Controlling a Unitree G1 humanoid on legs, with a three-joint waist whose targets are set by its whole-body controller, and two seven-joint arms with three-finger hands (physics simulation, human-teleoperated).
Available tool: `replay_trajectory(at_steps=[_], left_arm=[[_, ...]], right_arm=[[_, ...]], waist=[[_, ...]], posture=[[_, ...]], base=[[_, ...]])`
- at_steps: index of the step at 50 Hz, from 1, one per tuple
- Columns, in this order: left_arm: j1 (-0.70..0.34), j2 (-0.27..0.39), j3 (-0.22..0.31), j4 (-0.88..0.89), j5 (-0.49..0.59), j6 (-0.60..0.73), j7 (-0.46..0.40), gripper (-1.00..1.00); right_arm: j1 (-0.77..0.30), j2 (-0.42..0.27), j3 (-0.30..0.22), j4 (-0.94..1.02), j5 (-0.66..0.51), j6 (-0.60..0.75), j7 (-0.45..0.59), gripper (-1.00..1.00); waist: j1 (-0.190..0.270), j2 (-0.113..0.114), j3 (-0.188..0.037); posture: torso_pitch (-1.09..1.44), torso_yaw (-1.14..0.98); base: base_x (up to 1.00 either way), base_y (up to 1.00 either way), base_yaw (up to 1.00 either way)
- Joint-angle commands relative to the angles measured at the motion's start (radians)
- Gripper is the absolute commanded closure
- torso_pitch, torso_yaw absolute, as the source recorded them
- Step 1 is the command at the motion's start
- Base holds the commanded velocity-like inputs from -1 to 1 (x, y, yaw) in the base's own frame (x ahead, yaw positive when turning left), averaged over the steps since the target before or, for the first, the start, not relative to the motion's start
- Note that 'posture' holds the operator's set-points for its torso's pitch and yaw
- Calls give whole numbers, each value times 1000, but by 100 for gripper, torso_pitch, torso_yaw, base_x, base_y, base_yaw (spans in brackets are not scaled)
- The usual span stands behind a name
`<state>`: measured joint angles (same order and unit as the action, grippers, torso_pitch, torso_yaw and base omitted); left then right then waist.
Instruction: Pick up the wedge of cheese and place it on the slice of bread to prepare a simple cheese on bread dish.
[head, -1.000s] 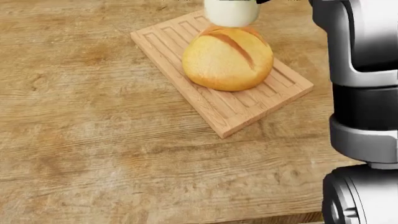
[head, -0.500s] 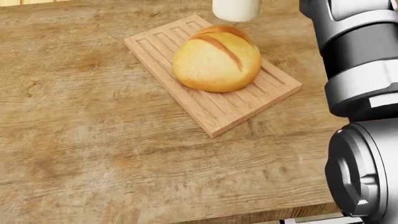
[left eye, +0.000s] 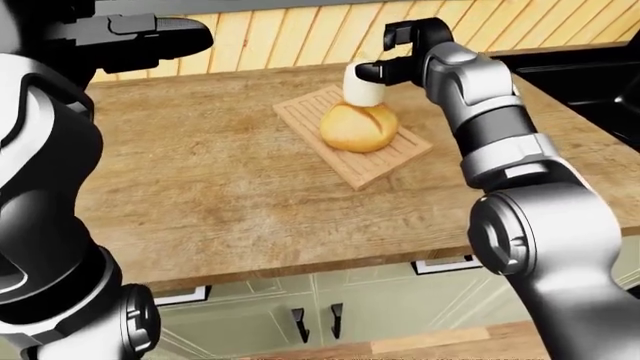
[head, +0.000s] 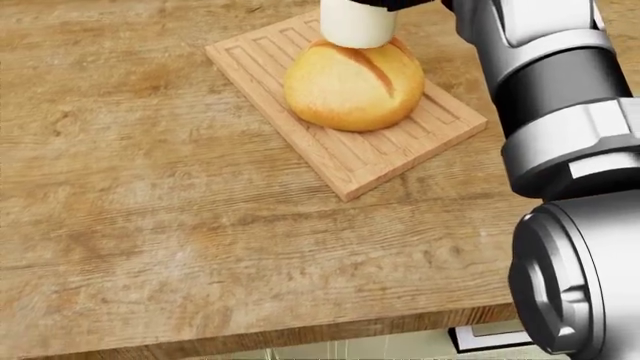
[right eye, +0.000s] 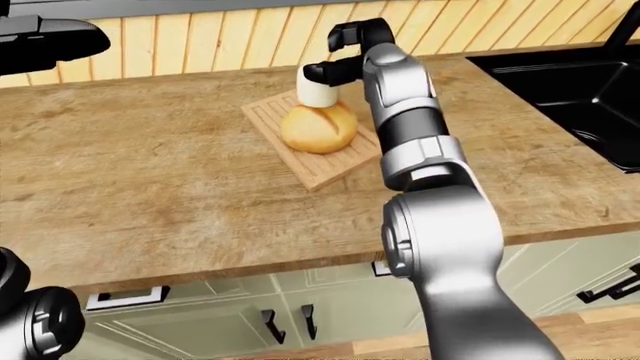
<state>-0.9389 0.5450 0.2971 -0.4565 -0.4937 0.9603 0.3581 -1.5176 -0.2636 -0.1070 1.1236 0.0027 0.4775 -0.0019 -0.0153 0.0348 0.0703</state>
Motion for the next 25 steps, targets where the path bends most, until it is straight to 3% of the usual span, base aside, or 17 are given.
replay_trajectory(at_steps=[1, 25], left_arm=[[-30, 14, 10, -16, 2, -26, 1, -100], [-26, 13, 7, -21, -1, -25, 4, -100]], right_arm=[[-52, -11, -7, -53, 4, -54, -1, 100], [-20, -11, -6, -35, -19, -77, 8, 100]], waist=[[0, 2, -36], [3, 0, -42]], posture=[[0, 0], [0, 0]], base=[[0, 0, 0], [0, 0, 0]])
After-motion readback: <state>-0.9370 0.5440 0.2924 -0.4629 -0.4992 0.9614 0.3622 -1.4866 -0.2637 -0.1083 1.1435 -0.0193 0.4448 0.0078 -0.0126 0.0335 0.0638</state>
